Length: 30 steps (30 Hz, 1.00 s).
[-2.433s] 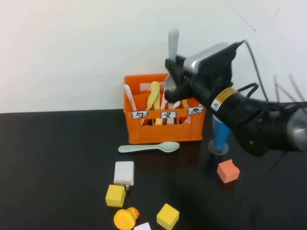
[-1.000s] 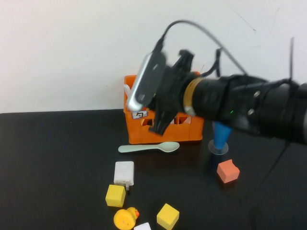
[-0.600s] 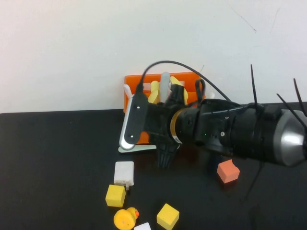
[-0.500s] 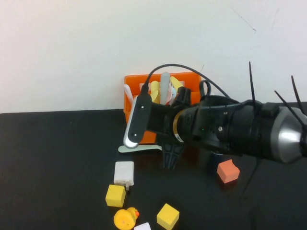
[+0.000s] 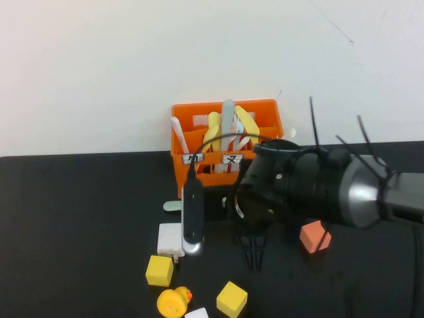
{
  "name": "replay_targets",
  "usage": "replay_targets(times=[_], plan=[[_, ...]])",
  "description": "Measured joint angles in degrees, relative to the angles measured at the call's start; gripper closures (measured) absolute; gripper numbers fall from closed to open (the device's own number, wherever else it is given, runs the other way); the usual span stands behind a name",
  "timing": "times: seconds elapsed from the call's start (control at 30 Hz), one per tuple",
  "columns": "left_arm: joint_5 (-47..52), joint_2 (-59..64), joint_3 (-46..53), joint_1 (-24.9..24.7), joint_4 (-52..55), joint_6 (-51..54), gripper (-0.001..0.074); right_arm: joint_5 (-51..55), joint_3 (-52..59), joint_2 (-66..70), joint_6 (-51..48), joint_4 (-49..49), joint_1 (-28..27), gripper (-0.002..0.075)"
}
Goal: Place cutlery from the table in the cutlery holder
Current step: Pick up the spoon
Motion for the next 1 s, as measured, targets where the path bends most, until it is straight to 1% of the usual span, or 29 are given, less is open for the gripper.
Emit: replay_targets(times=[0.13, 0.37, 0.5, 0.6, 0.67, 0.7, 0.77, 0.83, 1.0], plan=[[0.0, 0.0, 0.0, 0.0, 0.0, 0.0, 0.0736, 6.34, -3.2, 2.45, -6.58, 5.29, 0.0, 0.0456], [0.0, 0.0, 0.0, 0.0, 0.0, 0.0, 0.0736, 25.26, -16.46, 8.56, -19.21, 16.99, 0.0, 0.0462], [0.0, 0.0, 0.0, 0.0, 0.0, 0.0, 0.0736, 30.13, -21.02, 9.91, -20.19, 18.8, 0.0, 0.0501], [0.0, 0.0, 0.0, 0.0, 0.0, 0.0, 0.0736, 30.98, -21.31, 8.26, -16.02, 20.01, -0.35, 0.0561], [0.0, 0.0, 0.0, 0.0, 0.0, 0.0, 0.0736, 30.51, -20.68, 5.95, -12.46, 21.01, -0.66, 0.0615], [0.0, 0.0, 0.0, 0.0, 0.0, 0.0, 0.0736, 29.2, -19.51, 4.05, -10.74, 21.04, -0.89, 0.065], [0.0, 0.0, 0.0, 0.0, 0.0, 0.0, 0.0736, 25.59, -16.15, -0.73, -7.6, 21.14, -1.1, 0.0692], [0.0, 0.0, 0.0, 0.0, 0.0, 0.0, 0.0736, 19.45, -10.95, -6.44, -4.75, 21.17, -1.15, 0.0713], [0.0, 0.0, 0.0, 0.0, 0.0, 0.0, 0.0736, 3.75, 2.56, -19.58, -1.17, 22.92, -1.15, 0.0726]])
